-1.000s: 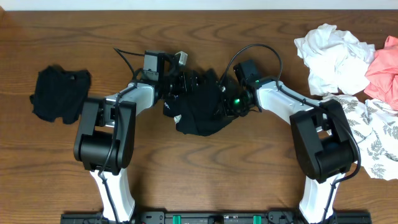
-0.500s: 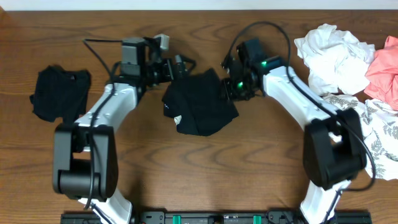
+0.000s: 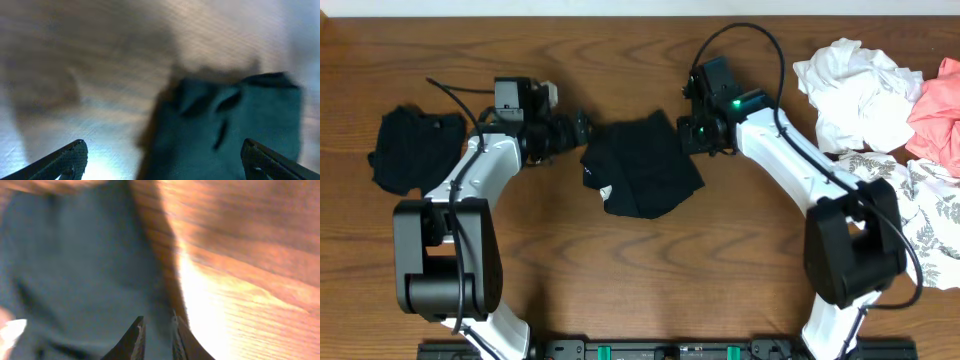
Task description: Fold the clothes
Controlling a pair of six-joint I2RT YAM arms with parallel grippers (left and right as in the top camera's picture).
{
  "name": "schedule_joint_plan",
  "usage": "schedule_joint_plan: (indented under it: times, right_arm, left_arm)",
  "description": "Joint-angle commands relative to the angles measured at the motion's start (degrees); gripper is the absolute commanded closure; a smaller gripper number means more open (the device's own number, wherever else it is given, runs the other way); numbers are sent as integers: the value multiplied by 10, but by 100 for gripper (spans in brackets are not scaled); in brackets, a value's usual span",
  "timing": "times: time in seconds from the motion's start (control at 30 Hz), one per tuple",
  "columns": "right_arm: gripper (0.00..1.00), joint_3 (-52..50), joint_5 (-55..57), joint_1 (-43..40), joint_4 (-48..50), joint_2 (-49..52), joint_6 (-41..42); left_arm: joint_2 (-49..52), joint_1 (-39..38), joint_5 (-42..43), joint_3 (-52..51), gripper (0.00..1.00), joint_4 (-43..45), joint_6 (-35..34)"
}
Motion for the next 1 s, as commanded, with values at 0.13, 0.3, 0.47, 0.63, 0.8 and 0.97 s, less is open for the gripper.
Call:
schedule_joint_plan:
  times: [0.13, 0.3, 0.47, 0.63, 0.8, 0.97]
  right_arm:
    - [84, 3, 35, -1, -18, 72, 21]
    - [85, 3, 22, 8, -33, 90, 20]
    - [87, 2, -111, 26, -50, 90, 7]
    - [87, 2, -221, 63, -39, 90, -5]
    - [87, 2, -290, 114, 34, 90, 33]
    - [86, 2, -290, 139, 97, 90, 66]
  left_arm:
    - [0, 0, -37, -3, 2, -23, 12]
    - [0, 1, -37, -3, 2, -37, 12]
    - [-9, 14, -35, -3, 2, -64, 8]
    - [-52, 45, -35, -3, 2, -92, 8]
    - [-123, 67, -35, -3, 2, -109, 8]
    - [-179, 70, -35, -3, 2, -125, 8]
